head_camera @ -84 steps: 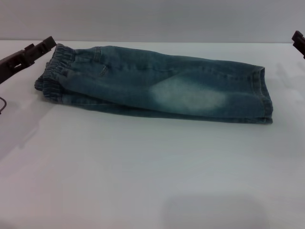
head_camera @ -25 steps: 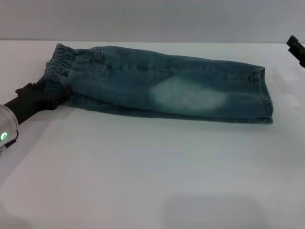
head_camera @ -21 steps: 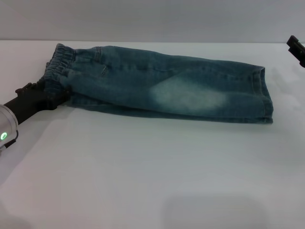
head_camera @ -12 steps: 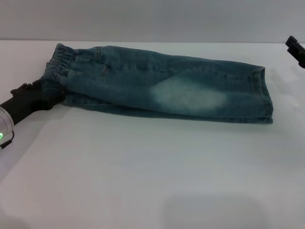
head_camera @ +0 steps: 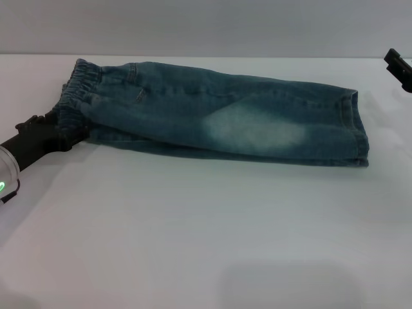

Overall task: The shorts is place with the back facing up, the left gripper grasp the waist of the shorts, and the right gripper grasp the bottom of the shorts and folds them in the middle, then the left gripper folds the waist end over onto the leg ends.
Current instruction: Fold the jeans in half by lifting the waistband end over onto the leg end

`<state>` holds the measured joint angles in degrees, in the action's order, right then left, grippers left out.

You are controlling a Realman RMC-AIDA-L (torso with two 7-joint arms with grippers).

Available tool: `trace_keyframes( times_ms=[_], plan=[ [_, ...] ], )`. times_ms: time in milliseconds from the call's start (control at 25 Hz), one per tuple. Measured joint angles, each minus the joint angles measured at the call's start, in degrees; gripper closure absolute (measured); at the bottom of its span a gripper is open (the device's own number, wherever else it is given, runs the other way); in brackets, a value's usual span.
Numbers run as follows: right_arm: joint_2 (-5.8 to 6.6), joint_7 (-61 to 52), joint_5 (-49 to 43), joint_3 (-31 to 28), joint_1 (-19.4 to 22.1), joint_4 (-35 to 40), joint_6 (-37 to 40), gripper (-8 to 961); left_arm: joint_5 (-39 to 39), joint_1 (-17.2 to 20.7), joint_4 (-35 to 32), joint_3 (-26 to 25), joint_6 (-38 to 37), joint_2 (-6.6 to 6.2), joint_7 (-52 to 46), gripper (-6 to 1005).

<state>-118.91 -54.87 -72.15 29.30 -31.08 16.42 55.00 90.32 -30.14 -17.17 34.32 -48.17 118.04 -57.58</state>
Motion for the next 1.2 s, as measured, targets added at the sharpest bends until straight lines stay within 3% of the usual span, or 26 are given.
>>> trace_keyframes(
  times_ms=[880,960,1200],
  plan=[
    [0.01,-0.06,0.0,-0.03,0.27,-0.36,0.2,293,-0.08,-0.03,1.54,-0.23,-0.56,0.25,-0.28,194],
    [0.01,-0.06,0.0,-0.03,0.34,-0.45,0.19,293,-0.11,-0.02,1.64,-0.07,-0.57,0.24,-0.28,391],
    [0.01,-0.05,0.0,-0.03,0.49,-0.81,0.19,293,-0.15,-0.02,2.07,0.01,-0.93,0.24,0.15,602]
  ],
)
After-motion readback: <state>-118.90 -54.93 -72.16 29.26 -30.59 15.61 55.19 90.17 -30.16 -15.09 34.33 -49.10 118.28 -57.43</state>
